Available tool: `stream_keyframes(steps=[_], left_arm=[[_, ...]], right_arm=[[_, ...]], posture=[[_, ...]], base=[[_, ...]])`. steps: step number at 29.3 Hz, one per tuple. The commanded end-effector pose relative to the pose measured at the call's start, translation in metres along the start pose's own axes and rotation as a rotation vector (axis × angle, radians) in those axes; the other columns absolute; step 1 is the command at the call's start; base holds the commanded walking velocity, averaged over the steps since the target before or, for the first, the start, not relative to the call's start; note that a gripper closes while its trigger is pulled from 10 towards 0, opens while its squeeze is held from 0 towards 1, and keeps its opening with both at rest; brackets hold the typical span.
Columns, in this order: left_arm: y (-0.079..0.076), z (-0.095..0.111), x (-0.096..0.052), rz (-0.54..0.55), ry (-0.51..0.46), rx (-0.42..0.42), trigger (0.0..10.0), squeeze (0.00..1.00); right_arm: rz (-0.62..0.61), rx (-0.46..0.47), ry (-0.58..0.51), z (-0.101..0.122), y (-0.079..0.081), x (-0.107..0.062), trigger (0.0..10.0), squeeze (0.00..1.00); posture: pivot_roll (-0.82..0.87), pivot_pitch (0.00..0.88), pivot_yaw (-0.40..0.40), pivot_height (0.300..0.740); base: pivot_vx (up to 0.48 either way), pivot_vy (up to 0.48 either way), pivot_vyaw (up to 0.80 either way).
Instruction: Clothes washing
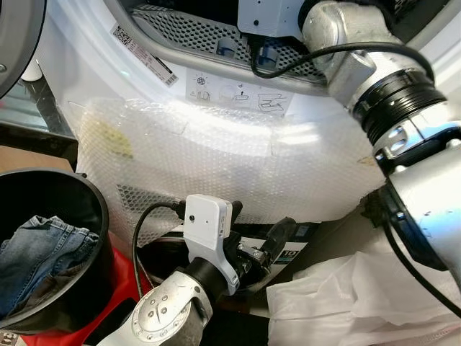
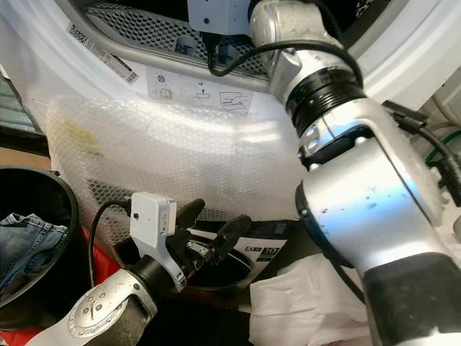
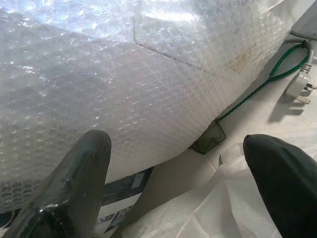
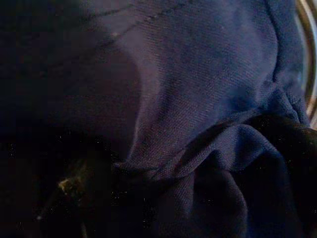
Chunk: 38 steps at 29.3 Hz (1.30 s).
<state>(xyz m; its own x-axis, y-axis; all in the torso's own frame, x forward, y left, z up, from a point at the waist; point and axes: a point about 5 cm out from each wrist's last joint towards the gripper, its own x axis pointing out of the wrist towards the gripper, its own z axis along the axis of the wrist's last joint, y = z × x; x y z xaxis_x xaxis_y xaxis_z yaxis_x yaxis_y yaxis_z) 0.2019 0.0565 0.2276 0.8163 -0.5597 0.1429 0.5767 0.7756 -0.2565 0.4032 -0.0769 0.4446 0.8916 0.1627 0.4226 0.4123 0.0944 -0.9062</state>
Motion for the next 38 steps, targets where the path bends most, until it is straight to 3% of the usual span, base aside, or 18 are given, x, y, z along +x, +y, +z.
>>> stream_keyframes(steps=[1, 2, 4, 6, 8, 10, 12, 13, 16, 17, 19, 21, 24, 28, 38], left_arm=[[-0.006, 0.0, -0.002, -0.023, 0.005, -0.011, 10.0, 0.0], [-0.006, 0.001, -0.001, -0.023, 0.003, -0.013, 10.0, 0.0], [-0.006, 0.001, -0.001, -0.023, 0.003, -0.011, 10.0, 0.0], [-0.007, 0.001, 0.0, -0.025, 0.002, -0.01, 10.0, 0.0], [-0.007, 0.001, -0.001, -0.022, 0.001, -0.011, 10.0, 0.0], [-0.006, 0.001, -0.001, -0.021, 0.001, -0.011, 10.0, 0.0], [-0.007, 0.001, -0.001, -0.023, 0.002, -0.012, 10.0, 0.0], [-0.007, 0.001, -0.001, -0.023, 0.002, -0.012, 10.0, 0.0], [-0.007, 0.001, -0.001, -0.024, 0.002, -0.013, 10.0, 0.0], [-0.007, 0.001, -0.001, -0.025, 0.003, -0.013, 10.0, 0.0], [-0.006, 0.001, -0.002, -0.025, 0.004, -0.013, 10.0, 0.0], [-0.006, 0.0, -0.001, -0.028, 0.006, -0.014, 10.0, 0.0], [-0.007, 0.0, 0.0, -0.034, 0.006, -0.012, 10.0, 0.0], [-0.006, 0.001, 0.002, -0.042, 0.005, -0.011, 10.0, 0.0], [-0.006, 0.0, 0.004, -0.057, 0.008, -0.008, 10.0, 0.0]], right_arm=[[-0.052, 0.026, 0.022, -0.005, -0.002, 0.0, 10.0, 0.0], [-0.087, 0.119, 0.02, -0.002, -0.003, 0.0, 10.0, 0.0], [-0.115, 0.174, -0.002, 0.002, -0.006, 0.0, 10.0, 0.0], [-0.169, 0.388, -0.013, 0.005, -0.018, 0.0, 10.0, 0.0], [-0.143, 0.465, -0.058, 0.01, -0.023, 0.001, 10.0, 0.0], [-0.1, 0.485, -0.087, 0.015, -0.022, 0.001, 10.0, 0.0], [-0.033, 0.624, -0.109, 0.015, -0.022, 0.001, 10.0, 0.0], [-0.03, 0.63, -0.12, 0.014, -0.024, 0.001, 10.0, 0.0], [-0.014, 0.615, -0.138, 0.009, -0.029, 0.001, 10.0, 0.0], [-0.003, 0.511, -0.16, 0.006, -0.032, 0.001, 10.0, 0.0], [0.067, 0.508, -0.178, -0.002, -0.037, 0.0, 10.0, 0.0], [0.073, 0.353, -0.169, -0.013, -0.046, -0.001, 10.0, 0.0], [0.111, 0.24, -0.171, -0.021, -0.05, -0.003, 10.0, 0.0], [0.183, 0.212, -0.178, -0.031, -0.061, -0.006, 10.0, 0.0], [0.443, 0.18, -0.269, -0.043, -0.062, -0.018, 10.0, 0.0]], posture=[[-0.08, 0.201, -0.246, 0.74], [-0.08, 0.197, -0.246, 0.74], [-0.08, 0.197, -0.246, 0.74], [-0.07, 0.197, -0.247, 0.74], [-0.08, 0.197, -0.247, 0.74], [-0.08, 0.197, -0.246, 0.74], [-0.08, 0.2, -0.246, 0.74], [-0.08, 0.199, -0.247, 0.74], [-0.08, 0.198, -0.241, 0.74], [-0.08, 0.199, -0.238, 0.74], [-0.09, 0.199, -0.234, 0.74], [-0.09, 0.196, -0.227, 0.74], [-0.09, 0.194, -0.225, 0.74], [-0.1, 0.187, -0.216, 0.74], [-0.1, 0.18, -0.207, 0.74]], base=[[0.0, 0.0, 0.0], [0.0, 0.0, 0.0], [0.0, 0.0, 0.0], [0.0, 0.0, 0.0], [0.0, 0.0, 0.0], [0.0, 0.0, 0.0], [0.0, 0.0, 0.0], [0.0, 0.0, 0.0], [0.0, 0.0, 0.0], [0.0, 0.0, 0.0], [0.0, 0.0, 0.0], [0.0, 0.0, 0.0], [0.0, 0.0, 0.0], [0.0, 0.0, 0.0], [0.0, 0.0, 0.0]])
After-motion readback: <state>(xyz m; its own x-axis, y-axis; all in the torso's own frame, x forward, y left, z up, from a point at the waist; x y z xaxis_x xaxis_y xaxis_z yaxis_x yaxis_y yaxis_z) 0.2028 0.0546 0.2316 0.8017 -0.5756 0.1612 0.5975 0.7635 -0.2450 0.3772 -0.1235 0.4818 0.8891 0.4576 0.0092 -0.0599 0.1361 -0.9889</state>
